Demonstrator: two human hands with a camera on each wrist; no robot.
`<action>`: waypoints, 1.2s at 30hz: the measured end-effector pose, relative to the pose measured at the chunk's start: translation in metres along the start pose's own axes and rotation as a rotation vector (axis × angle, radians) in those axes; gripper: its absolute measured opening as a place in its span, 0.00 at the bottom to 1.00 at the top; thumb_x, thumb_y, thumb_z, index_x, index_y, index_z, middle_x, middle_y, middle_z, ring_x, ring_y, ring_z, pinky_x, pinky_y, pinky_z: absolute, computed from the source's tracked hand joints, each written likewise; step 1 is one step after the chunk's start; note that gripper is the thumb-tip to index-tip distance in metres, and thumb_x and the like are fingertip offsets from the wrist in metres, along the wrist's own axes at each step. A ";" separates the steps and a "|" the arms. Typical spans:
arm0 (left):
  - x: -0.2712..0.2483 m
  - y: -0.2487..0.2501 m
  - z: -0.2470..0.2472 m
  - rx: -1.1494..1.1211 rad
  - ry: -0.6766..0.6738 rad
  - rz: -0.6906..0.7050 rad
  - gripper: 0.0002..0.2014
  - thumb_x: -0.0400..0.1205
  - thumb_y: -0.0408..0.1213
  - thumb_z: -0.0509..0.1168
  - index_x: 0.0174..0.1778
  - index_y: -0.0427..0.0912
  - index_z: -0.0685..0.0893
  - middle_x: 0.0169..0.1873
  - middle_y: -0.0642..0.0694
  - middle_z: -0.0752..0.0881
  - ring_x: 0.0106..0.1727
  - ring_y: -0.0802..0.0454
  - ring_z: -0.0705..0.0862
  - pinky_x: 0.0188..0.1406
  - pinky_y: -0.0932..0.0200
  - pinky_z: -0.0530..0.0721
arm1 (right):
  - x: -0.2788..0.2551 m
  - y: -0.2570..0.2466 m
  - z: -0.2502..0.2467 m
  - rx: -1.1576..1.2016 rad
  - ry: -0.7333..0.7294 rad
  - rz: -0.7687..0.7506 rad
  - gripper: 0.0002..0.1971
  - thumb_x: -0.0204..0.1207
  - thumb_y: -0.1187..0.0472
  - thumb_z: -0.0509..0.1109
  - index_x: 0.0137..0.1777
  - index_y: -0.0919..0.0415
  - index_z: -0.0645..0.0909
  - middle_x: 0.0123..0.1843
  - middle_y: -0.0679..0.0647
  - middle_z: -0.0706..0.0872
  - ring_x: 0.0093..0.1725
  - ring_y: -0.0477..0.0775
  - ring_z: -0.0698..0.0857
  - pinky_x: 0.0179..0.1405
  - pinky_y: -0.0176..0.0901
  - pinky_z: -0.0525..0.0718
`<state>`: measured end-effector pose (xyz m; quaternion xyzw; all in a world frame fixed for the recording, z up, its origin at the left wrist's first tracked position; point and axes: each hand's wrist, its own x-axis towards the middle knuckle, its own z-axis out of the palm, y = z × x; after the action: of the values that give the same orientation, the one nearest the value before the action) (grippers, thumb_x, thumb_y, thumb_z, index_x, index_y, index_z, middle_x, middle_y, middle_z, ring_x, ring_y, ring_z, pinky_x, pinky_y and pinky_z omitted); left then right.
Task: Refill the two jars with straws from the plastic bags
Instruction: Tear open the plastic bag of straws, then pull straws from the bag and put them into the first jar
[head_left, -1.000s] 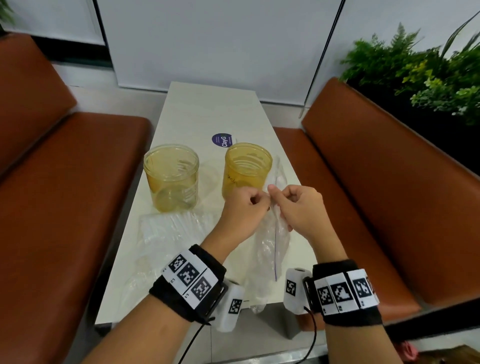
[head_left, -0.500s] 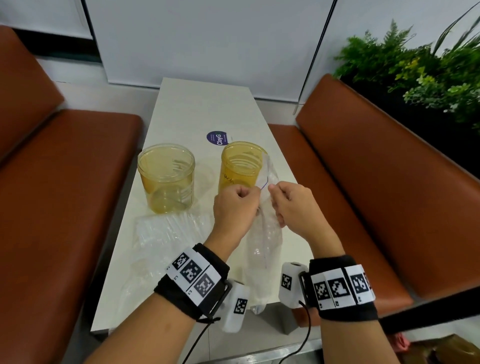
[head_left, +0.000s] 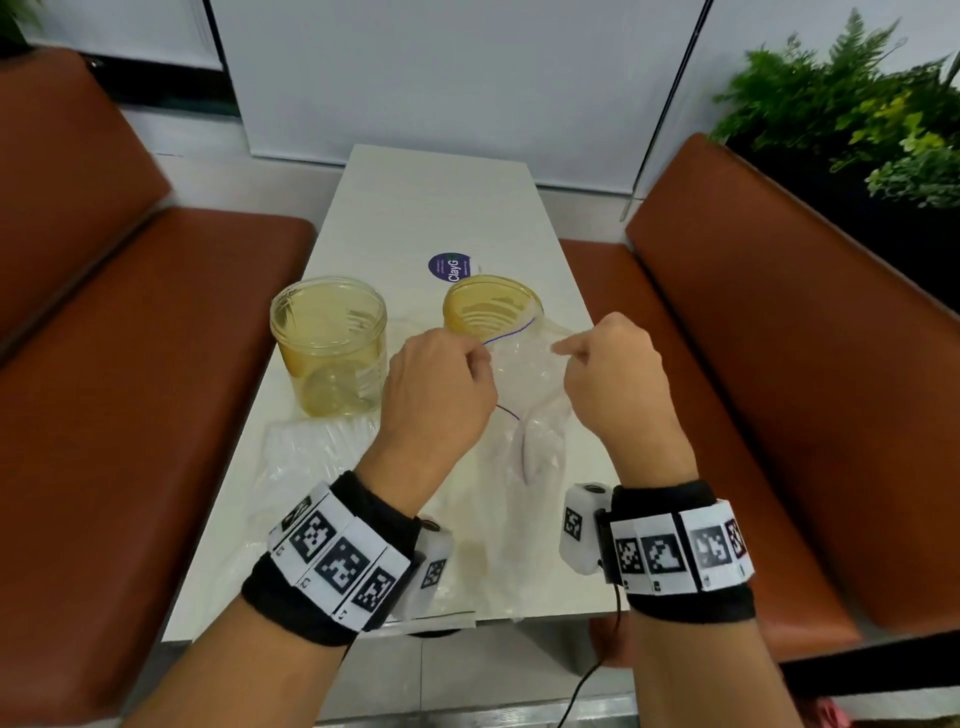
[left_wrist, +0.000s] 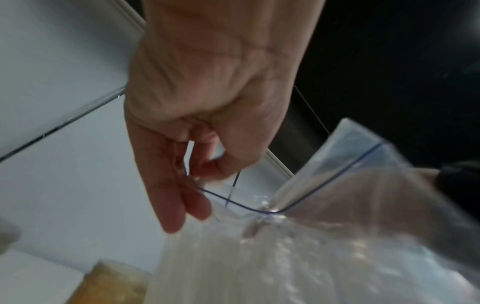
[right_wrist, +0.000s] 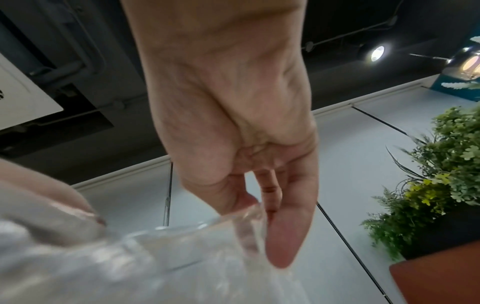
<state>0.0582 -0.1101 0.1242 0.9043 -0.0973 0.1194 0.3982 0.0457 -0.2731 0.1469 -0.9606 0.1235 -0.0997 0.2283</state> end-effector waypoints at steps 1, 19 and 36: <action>0.001 0.001 -0.002 0.014 0.014 -0.025 0.08 0.77 0.41 0.70 0.46 0.45 0.93 0.34 0.50 0.88 0.42 0.46 0.89 0.43 0.56 0.85 | 0.003 0.002 0.000 0.002 0.004 0.013 0.15 0.83 0.63 0.66 0.67 0.59 0.87 0.67 0.56 0.83 0.61 0.63 0.87 0.54 0.50 0.85; 0.018 -0.012 -0.040 0.218 -0.353 0.123 0.31 0.74 0.23 0.64 0.73 0.52 0.84 0.52 0.65 0.78 0.57 0.40 0.85 0.32 0.69 0.68 | 0.029 0.004 -0.029 -0.209 0.026 -0.244 0.07 0.78 0.51 0.77 0.54 0.49 0.91 0.57 0.54 0.82 0.58 0.59 0.81 0.46 0.47 0.76; 0.000 -0.031 -0.015 -0.167 -0.246 0.029 0.36 0.69 0.67 0.70 0.71 0.53 0.80 0.60 0.62 0.82 0.54 0.63 0.80 0.58 0.56 0.83 | 0.026 -0.030 0.005 0.083 -0.187 -0.513 0.09 0.75 0.49 0.80 0.48 0.53 0.93 0.40 0.47 0.91 0.33 0.38 0.82 0.42 0.37 0.82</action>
<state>0.0645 -0.0783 0.1122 0.8743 -0.1681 0.0052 0.4554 0.0775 -0.2526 0.1597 -0.9554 -0.1496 -0.0699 0.2450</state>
